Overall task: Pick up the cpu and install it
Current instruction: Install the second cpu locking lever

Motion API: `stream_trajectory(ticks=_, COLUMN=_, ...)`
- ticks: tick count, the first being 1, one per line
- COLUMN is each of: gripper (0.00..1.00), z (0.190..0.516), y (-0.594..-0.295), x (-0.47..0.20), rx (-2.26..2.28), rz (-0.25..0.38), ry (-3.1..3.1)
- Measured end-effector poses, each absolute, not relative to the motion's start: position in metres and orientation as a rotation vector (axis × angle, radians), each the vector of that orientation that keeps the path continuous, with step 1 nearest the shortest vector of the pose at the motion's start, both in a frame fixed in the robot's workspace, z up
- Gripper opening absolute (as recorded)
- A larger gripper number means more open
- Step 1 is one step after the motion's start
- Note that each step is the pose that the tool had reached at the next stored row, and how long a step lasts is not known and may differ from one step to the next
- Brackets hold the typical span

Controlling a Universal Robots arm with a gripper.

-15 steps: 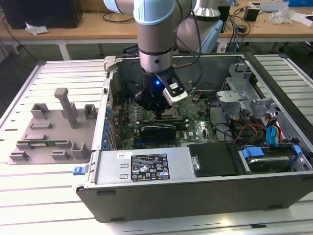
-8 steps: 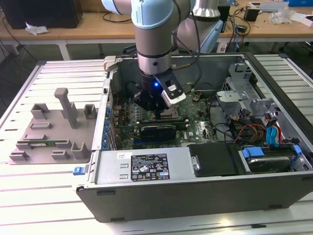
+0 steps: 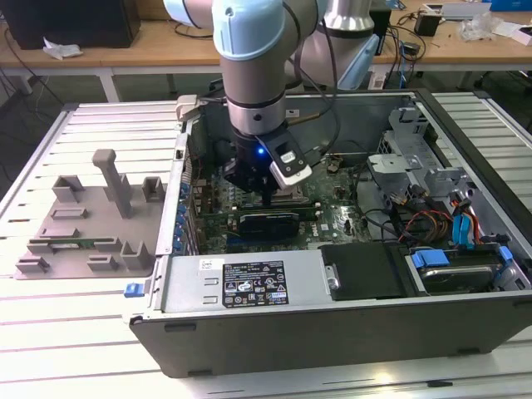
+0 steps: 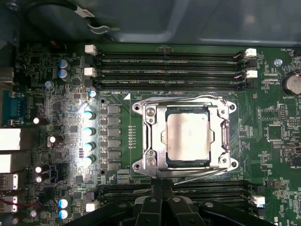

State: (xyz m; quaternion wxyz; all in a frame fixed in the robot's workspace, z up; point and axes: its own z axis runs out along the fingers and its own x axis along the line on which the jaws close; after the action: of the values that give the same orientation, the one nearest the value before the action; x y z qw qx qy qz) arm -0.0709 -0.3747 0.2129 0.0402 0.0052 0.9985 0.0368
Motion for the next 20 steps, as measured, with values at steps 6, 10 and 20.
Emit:
stream_trajectory(ticks=6, gripper=0.11, z=0.21, y=-0.377, x=-0.076, rx=0.017, rz=0.154, ry=3.049)
stream_trajectory(ticks=10, gripper=0.11, z=0.21, y=-0.383, x=-0.077, rx=0.019, rz=0.206, ry=3.045)
stream_trajectory(ticks=20, gripper=0.11, z=0.204, y=-0.389, x=-0.08, rx=0.023, rz=0.292, ry=3.038)
